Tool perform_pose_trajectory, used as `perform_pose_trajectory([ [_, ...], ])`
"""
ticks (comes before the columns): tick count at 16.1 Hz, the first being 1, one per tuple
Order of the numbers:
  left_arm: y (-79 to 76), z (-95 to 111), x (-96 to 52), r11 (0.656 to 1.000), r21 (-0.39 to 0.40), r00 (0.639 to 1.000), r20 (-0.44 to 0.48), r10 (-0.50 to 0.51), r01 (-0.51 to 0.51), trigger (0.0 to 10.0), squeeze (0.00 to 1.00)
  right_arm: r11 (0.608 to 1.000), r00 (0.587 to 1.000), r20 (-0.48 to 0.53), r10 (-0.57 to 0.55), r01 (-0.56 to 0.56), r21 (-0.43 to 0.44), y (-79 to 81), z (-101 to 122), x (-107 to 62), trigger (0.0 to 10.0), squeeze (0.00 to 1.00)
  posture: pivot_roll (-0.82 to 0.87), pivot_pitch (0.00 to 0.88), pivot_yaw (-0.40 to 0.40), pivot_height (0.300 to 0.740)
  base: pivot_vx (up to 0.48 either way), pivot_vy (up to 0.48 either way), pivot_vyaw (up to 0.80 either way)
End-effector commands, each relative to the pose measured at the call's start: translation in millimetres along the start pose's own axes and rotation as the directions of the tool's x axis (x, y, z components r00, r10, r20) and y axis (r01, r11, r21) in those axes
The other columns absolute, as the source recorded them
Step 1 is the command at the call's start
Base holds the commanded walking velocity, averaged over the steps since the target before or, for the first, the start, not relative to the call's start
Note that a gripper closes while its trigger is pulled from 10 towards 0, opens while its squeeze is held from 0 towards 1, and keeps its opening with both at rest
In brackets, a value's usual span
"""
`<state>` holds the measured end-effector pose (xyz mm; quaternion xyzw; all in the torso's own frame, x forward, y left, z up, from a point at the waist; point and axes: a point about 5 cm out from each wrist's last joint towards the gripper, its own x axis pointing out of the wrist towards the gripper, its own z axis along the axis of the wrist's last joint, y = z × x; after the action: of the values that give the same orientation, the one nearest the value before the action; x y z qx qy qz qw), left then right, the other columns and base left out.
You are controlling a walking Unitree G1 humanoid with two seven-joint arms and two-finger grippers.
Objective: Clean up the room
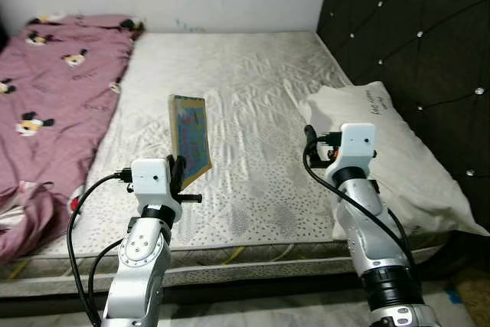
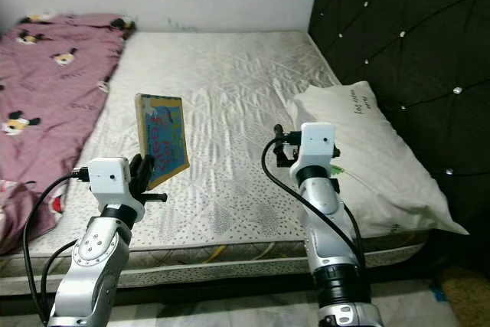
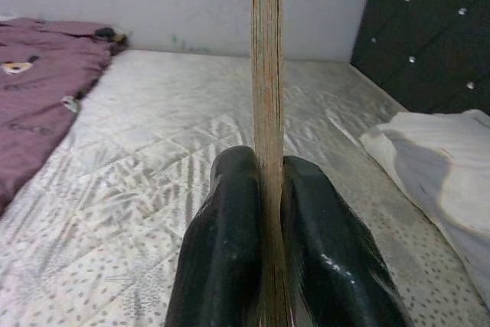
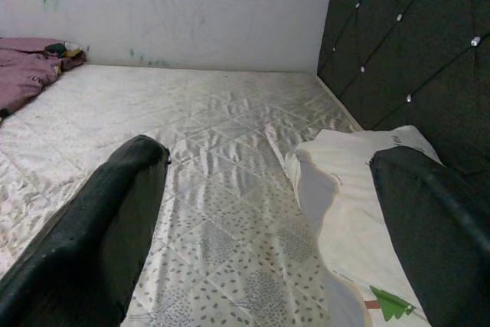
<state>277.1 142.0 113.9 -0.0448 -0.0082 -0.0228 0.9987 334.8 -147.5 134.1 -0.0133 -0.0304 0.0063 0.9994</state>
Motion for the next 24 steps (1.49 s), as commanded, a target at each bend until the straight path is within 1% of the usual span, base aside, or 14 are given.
perform_pose_trajectory([
  [1, 4.2, 13.5, 5.0, 1.000, -0.001, 0.998, 0.056, 0.013, -0.013, 10.0, 0.00, 1.000, 1.000, 0.016, 0.010, -0.010, -0.001, 1.6, 3.6, 0.9, 10.0, 0.00, 0.01, 0.051, -0.022, 0.740, 0.000, 0.000, 0.00],
  [4, 4.3, 15.9, 6.2, 1.000, -0.005, 0.997, 0.073, 0.009, -0.009, 10.0, 0.00, 1.000, 1.000, 0.020, 0.011, -0.012, 0.002, 2.0, 5.1, 2.0, 10.0, 0.00, 0.01, 0.051, -0.022, 0.740, 0.000, 0.000, 0.00],
  [6, 2.5, 13.8, 6.0, 1.000, -0.028, 0.999, 0.051, 0.006, -0.004, 10.0, 0.00, 1.000, 1.000, 0.017, 0.007, -0.007, -0.001, 0.5, 4.3, 2.3, 10.0, 0.00, 0.01, 0.044, -0.021, 0.740, 0.000, 0.000, 0.00],
  [8, 2.3, 11.7, 6.1, 1.000, -0.025, 0.999, 0.044, 0.006, -0.005, 10.0, 0.00, 1.000, 1.000, 0.016, 0.005, -0.005, -0.002, 1.1, 3.8, 2.4, 10.0, 0.00, 0.01, 0.042, -0.022, 0.740, 0.000, 0.000, 0.00],
  [16, 2.0, 14.1, 9.5, 1.000, -0.014, 0.999, 0.054, 0.004, -0.004, 10.0, 0.00, 1.000, 1.000, 0.021, 0.003, -0.003, -0.004, 1.7, 4.5, 3.5, 10.0, 0.00, 0.01, 0.039, -0.023, 0.740, 0.000, 0.000, 0.00],
  [21, 0.7, 15.0, 10.3, 1.000, -0.022, 0.998, 0.062, 0.006, -0.004, 10.0, 0.00, 1.000, 1.000, 0.026, 0.013, -0.013, -0.018, 3.3, 5.4, 4.5, 10.0, 0.00, 0.01, 0.040, -0.026, 0.740, 0.000, -0.330, 0.00],
  [24, 2.5, 15.0, 10.0, 1.000, -0.020, 0.998, 0.062, 0.013, -0.012, 10.0, 0.00, 1.000, 0.999, 0.030, 0.017, -0.017, -0.023, 3.7, 5.7, 4.7, 10.0, 0.00, 0.01, 0.041, -0.028, 0.740, 0.000, -0.354, 0.51],
])
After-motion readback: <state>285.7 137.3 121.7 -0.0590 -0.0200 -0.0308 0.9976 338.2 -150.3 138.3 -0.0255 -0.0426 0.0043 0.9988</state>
